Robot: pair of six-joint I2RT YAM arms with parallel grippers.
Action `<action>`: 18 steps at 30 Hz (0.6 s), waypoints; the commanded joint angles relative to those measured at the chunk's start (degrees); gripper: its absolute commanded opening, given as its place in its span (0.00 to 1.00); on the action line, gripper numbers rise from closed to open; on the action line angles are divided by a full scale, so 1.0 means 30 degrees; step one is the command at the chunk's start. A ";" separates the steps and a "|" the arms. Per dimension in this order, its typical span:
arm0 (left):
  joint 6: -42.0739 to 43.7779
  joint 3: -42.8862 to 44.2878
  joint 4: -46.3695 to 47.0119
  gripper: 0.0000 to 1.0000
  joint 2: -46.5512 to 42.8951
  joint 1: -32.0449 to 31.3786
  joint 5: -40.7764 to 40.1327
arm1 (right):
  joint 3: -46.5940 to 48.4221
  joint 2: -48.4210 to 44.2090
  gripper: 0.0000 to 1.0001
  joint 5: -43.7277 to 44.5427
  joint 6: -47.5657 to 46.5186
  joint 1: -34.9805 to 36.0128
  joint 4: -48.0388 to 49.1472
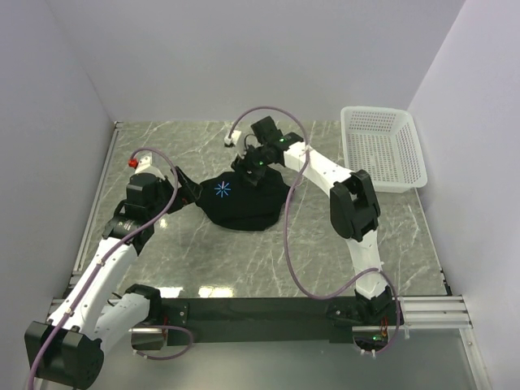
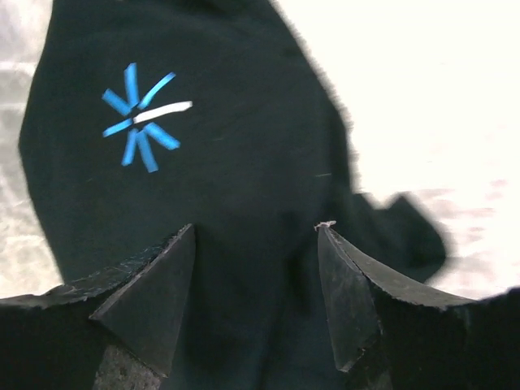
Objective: Fold and stack the t-shirts
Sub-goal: Move the tshirt to the center of the board
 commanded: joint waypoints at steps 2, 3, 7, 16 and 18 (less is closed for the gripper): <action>-0.0094 0.0201 0.0296 0.99 -0.0266 0.0076 -0.0221 | -0.1092 -0.0430 0.65 -0.0800 0.0673 0.0642 -0.0066; -0.0094 0.0230 0.0267 1.00 -0.0295 0.0076 -0.0221 | -0.1005 -0.0342 0.62 -0.0800 0.0733 0.0613 -0.0240; -0.0065 0.0288 0.0033 0.99 -0.0500 0.0076 -0.0251 | -0.0828 -0.0604 0.30 -0.0916 0.0939 0.0642 -0.0388; -0.0006 0.0114 -0.0203 0.99 -0.1144 0.0105 -0.0280 | -0.6062 -0.5961 0.00 -0.2613 -0.2709 0.0846 0.0026; -0.0006 0.0055 -0.0144 0.99 -0.1232 0.0105 0.0011 | -0.7442 -0.7513 0.00 -0.2821 -0.5546 0.1548 -0.0969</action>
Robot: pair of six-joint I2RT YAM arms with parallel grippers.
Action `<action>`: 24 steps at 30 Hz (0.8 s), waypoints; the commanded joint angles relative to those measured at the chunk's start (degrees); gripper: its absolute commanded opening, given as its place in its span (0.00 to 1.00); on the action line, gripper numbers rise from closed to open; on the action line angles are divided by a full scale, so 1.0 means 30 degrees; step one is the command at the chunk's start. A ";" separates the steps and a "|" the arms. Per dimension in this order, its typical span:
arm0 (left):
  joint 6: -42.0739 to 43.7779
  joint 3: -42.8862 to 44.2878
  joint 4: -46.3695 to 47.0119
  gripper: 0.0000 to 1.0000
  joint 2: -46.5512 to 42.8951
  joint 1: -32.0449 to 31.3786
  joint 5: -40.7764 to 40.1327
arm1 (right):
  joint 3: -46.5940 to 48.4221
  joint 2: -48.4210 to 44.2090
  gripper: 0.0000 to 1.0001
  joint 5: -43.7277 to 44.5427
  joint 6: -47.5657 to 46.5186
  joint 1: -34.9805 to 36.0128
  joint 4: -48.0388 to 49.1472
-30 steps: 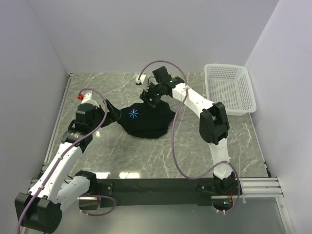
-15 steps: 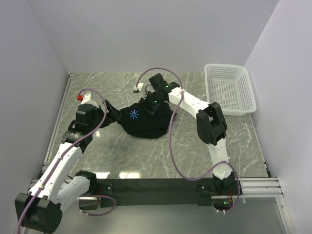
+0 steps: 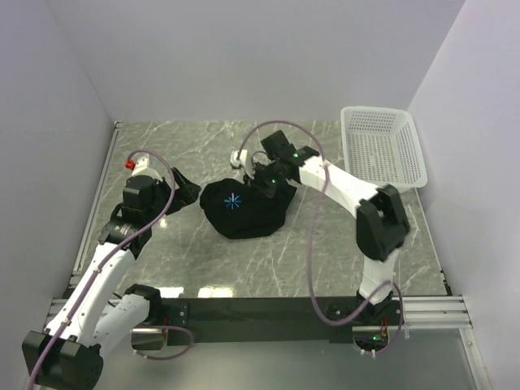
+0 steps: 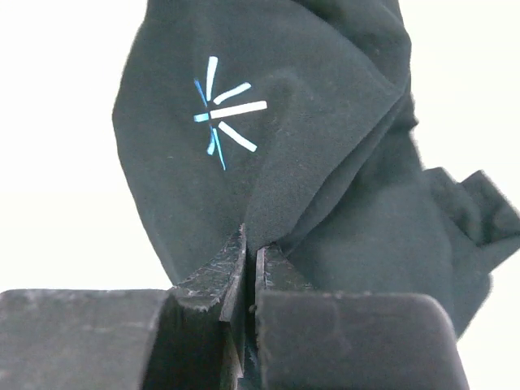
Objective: Fold and stack the t-shirts
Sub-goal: Move the tshirt to the center of the board, then flatten the tshirt out
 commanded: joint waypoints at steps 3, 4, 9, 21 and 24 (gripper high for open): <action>0.0133 -0.0209 0.0549 0.99 -0.0336 0.0105 0.0940 | -0.4939 -0.4844 0.00 -0.0193 -0.6467 0.2290 -0.1180; 0.0191 -0.0267 0.0579 0.99 -0.0220 0.0105 0.1204 | -0.6659 -0.5574 0.00 0.0105 -0.7664 0.2584 -0.1179; 0.0455 -0.0268 0.0462 0.99 0.0161 0.0105 0.2784 | -0.9895 -0.6460 0.09 0.1601 -0.8410 0.3963 -0.0887; -0.0627 -0.1672 0.0871 0.99 0.1685 0.0105 0.5748 | -0.9053 -0.9125 0.55 -0.0270 -0.5689 0.2238 -0.1852; -0.1242 -0.2199 0.1251 0.99 0.2153 0.0105 0.5631 | -0.8234 -0.9331 0.56 -0.1643 -0.4753 0.0571 -0.2204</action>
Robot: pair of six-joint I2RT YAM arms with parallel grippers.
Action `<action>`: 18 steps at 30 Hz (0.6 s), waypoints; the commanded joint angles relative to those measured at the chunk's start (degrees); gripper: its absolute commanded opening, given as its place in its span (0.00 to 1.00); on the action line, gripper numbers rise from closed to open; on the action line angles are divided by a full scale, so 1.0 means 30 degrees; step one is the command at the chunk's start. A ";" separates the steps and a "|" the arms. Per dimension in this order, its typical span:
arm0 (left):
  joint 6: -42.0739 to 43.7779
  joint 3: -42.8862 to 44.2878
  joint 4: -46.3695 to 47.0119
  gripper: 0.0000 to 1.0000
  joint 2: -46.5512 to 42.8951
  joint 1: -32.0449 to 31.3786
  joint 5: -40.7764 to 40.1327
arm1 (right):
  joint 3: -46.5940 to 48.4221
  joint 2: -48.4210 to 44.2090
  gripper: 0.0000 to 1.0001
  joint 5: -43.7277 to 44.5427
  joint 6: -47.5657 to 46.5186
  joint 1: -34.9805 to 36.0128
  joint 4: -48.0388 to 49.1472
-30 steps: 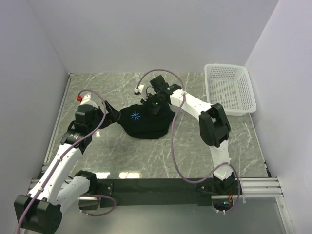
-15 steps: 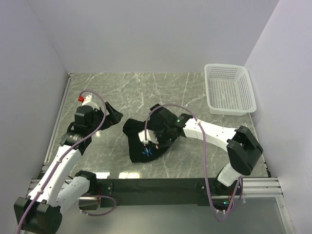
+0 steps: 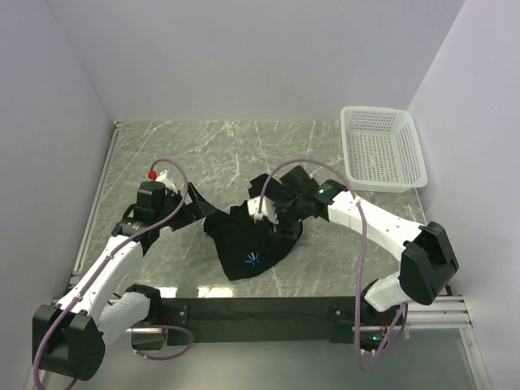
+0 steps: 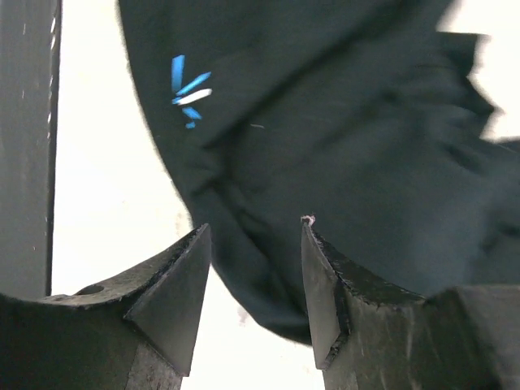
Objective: Fold and stack the t-shirts
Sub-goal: Flatten the tshirt out
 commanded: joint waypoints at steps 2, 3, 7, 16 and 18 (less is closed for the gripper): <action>-0.0989 -0.0533 0.1260 0.98 0.0720 0.0083 0.0182 | 0.1686 -0.0436 0.56 -0.2458 0.2095 -0.2762 -0.0485; -0.1019 -0.0708 0.1494 0.98 0.0896 0.0083 -0.0024 | 0.2094 -0.0289 0.56 -0.2839 0.2679 -0.3178 -0.0485; -0.1079 -0.0827 0.2110 0.97 0.2210 0.0083 -0.1372 | 0.2450 0.0414 0.56 -0.2581 0.5023 -0.4673 0.0713; -0.0229 -0.0914 0.4214 0.84 0.5144 0.0083 -0.1581 | 0.4439 0.2902 0.55 -0.1671 1.0943 -0.6609 0.3645; -0.0228 -0.1090 0.4862 0.81 0.5669 0.0083 -0.0881 | 0.5260 0.3837 0.55 -0.1613 1.1735 -0.6755 0.3733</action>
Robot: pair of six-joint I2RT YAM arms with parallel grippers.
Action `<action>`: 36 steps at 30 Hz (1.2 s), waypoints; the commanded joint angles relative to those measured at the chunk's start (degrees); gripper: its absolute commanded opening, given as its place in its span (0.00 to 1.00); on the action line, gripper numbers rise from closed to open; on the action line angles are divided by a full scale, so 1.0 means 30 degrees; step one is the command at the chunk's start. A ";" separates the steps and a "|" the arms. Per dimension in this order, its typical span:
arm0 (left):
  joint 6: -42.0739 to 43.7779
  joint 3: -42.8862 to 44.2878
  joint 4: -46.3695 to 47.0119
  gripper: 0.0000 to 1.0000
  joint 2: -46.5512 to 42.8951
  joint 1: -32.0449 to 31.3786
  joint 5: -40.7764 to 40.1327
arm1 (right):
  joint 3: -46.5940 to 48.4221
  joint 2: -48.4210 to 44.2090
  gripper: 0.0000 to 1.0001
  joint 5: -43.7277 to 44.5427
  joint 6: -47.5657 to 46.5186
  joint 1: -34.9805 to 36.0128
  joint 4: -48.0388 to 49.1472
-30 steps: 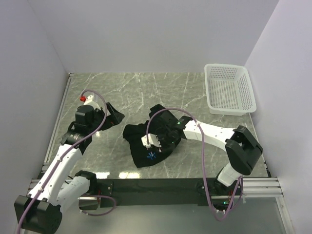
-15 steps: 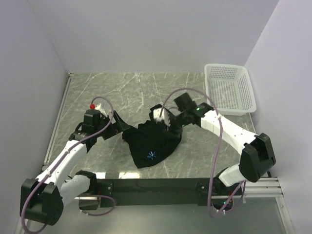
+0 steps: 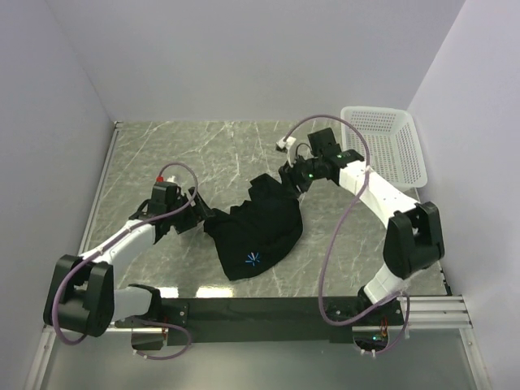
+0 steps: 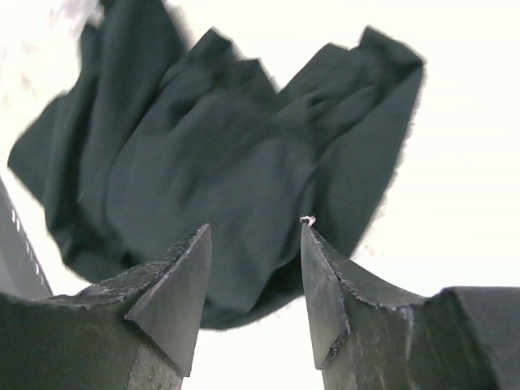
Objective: Fold and stack the t-shirts
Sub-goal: Flatten the tshirt out
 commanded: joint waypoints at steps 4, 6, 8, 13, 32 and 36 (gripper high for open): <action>0.0610 -0.0384 0.3287 0.79 0.0998 0.0069 0.1751 | 0.3366 0.2697 0.55 0.0487 0.3544 -0.0645 0.0857; 0.0814 -0.0443 0.3729 0.76 0.1377 0.0069 0.2073 | 0.4831 0.4011 0.55 0.0839 0.3898 -0.0645 0.0563; 0.0990 -0.0444 0.3934 0.73 0.1671 0.0069 0.2543 | 0.6291 0.4952 0.55 0.0897 0.4161 -0.0587 0.0007; 0.1225 -0.0444 0.4315 0.64 0.2492 0.0069 0.3363 | 0.9780 0.8701 0.56 0.2450 0.4192 -0.0352 -0.1018; 0.1899 -0.0093 0.1653 0.01 0.0766 0.0069 0.2605 | 1.4505 1.3600 0.38 0.4825 0.3135 0.1142 -0.4129; 0.2103 0.0171 0.0044 0.01 -0.0199 0.0098 0.1316 | 1.4007 1.2696 0.00 0.4824 0.3781 0.0879 -0.2870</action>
